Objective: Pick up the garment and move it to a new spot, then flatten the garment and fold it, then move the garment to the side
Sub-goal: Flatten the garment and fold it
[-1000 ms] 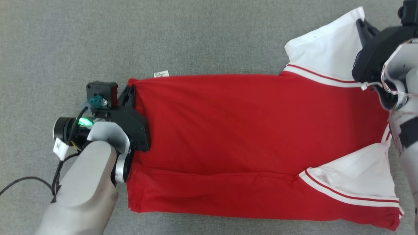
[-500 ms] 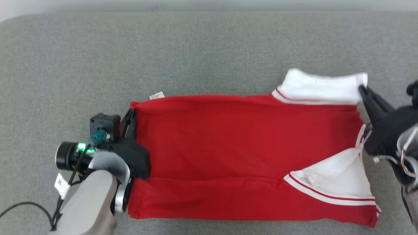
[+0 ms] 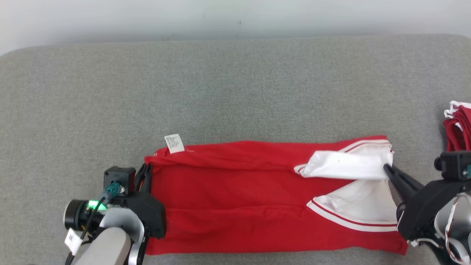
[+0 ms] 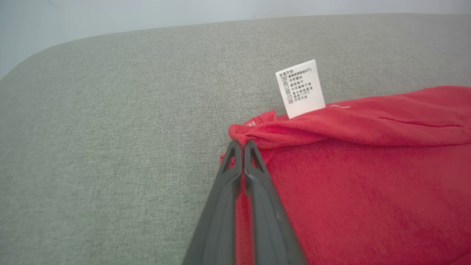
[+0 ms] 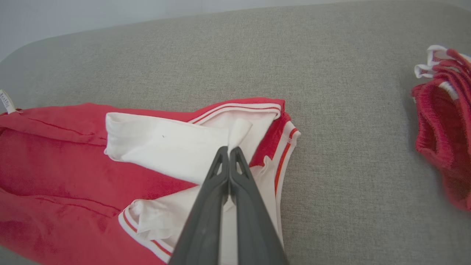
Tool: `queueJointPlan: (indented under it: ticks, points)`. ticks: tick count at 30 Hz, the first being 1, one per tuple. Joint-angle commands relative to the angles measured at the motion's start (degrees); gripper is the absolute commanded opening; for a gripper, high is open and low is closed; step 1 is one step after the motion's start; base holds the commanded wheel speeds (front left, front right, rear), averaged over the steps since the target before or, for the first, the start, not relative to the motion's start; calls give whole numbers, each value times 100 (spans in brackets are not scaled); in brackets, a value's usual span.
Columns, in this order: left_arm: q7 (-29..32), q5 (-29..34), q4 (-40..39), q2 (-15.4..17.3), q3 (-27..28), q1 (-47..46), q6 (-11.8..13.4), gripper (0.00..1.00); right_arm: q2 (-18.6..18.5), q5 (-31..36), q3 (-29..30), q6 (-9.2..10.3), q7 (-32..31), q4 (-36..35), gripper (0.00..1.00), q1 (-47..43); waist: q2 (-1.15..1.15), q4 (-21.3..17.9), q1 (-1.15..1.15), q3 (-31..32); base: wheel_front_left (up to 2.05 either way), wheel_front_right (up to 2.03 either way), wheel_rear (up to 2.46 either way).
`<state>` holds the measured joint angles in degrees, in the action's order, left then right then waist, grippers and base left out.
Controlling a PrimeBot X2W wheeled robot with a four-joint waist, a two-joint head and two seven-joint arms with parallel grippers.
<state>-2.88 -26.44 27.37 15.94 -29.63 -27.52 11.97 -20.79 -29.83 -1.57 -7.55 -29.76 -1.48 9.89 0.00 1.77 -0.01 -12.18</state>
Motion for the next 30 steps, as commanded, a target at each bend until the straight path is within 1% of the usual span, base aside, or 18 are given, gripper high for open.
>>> queueJointPlan:
  ticks: [1,8,13,16,17,18,19,20,25,27,29,30]
  points:
    - [-32,-22,28,15,1,132,34,0,77,50,38,15,-82,-117,0,-186,0,-42,1,83,0,0,0]
    - [-87,-148,125,38,30,372,57,0,321,53,136,15,-260,-382,0,-686,0,-143,1,266,0,0,0]
    - [-68,-210,108,31,39,511,109,0,335,193,143,15,-298,-314,0,-815,0,-185,1,330,0,0,0]
    - [-57,-249,120,32,29,597,134,0,404,281,107,15,-347,-256,0,-906,0,-205,1,373,0,0,0]
    - [-69,-257,125,28,30,620,143,7,425,296,100,15,-371,-232,0,-933,0,-208,1,388,0,0,0]
    - [-76,-274,131,20,35,646,158,50,429,314,81,15,-397,-221,19,-956,0,-209,1,401,0,0,0]
    - [-79,-291,134,11,44,677,177,100,439,348,79,15,-395,-209,38,-973,0,-209,1,414,0,0,0]
    - [-110,-296,122,4,57,698,221,100,450,382,93,15,-376,-189,100,-983,0,-209,1,425,0,0,0]
    - [-318,-339,-10,-5,165,899,412,100,504,464,72,15,-334,-134,100,-1028,0,-187,1,496,0,0,0]
    - [-537,-320,-111,17,222,990,475,100,505,474,87,15,-317,-130,100,-1061,0,-166,1,549,0,0,0]
    - [-804,-303,-243,23,263,1111,490,100,531,477,152,15,-278,-172,100,-1090,0,-140,1,618,0,0,0]
    - [-936,-284,-328,29,280,1176,455,100,558,481,197,15,-253,-190,100,-1109,0,-129,1,654,0,0,0]
